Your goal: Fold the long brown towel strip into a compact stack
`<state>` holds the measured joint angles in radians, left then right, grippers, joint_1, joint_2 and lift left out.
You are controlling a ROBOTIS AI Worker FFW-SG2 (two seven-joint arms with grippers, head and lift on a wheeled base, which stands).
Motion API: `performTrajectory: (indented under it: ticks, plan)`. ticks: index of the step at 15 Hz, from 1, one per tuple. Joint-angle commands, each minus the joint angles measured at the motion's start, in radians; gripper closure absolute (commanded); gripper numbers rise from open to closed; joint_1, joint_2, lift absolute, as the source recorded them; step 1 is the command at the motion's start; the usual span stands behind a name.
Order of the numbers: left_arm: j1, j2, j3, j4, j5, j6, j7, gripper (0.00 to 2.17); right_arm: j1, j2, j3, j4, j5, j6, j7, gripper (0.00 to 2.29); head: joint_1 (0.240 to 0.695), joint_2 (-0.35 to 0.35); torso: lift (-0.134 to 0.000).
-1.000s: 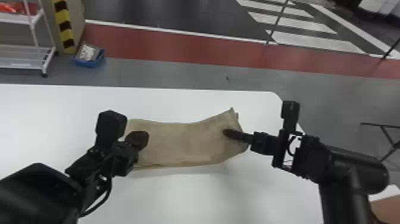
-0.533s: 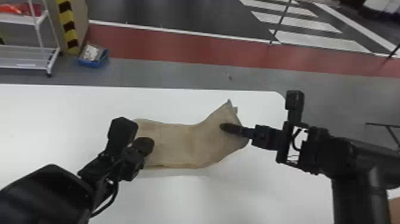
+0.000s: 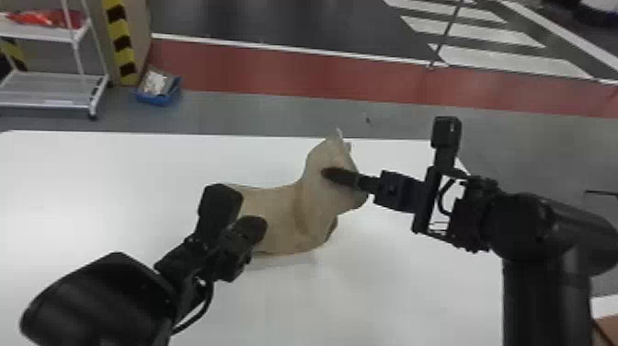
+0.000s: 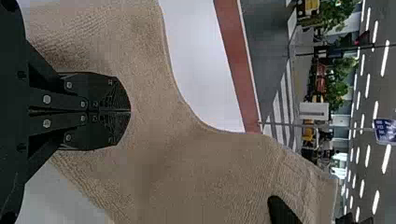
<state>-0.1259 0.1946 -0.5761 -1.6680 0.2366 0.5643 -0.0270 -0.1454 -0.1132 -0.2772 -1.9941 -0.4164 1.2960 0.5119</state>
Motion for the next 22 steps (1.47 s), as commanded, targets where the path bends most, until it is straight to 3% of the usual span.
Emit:
performTrajectory:
  ticks: [1,4,7,11,15,22]
  plan:
    - [-0.006,-0.001,0.025,-0.007,0.044,0.027,-0.021,1.82,-0.011,0.007,0.020,0.001,0.001,-0.002,-0.003,1.66,0.695,-0.232,-0.125]
    - [-0.012,0.003,0.062,-0.061,0.081,0.049,-0.019,1.82,-0.010,0.003,0.009,0.001,-0.007,-0.002,-0.013,1.66,0.695,-0.220,-0.125]
    - [-0.029,0.012,0.093,-0.076,0.076,0.073,-0.019,1.82,-0.006,-0.014,-0.019,0.001,-0.028,-0.002,-0.013,1.66,0.695,-0.212,-0.125]
    - [-0.038,0.039,0.114,0.004,0.062,0.085,-0.059,1.82,-0.010,-0.036,-0.050,0.003,-0.051,-0.002,-0.021,1.66,0.695,-0.203,-0.125]
    - [-0.057,0.032,0.114,0.100,0.055,0.061,-0.083,1.82,-0.020,-0.036,-0.056,0.008,-0.074,0.007,-0.024,1.66,0.695,-0.192,-0.125]
    - [-0.066,0.011,0.093,0.103,0.047,0.061,-0.083,1.82,-0.029,-0.029,0.000,-0.002,-0.116,0.075,-0.072,1.66,0.695,-0.178,-0.125]
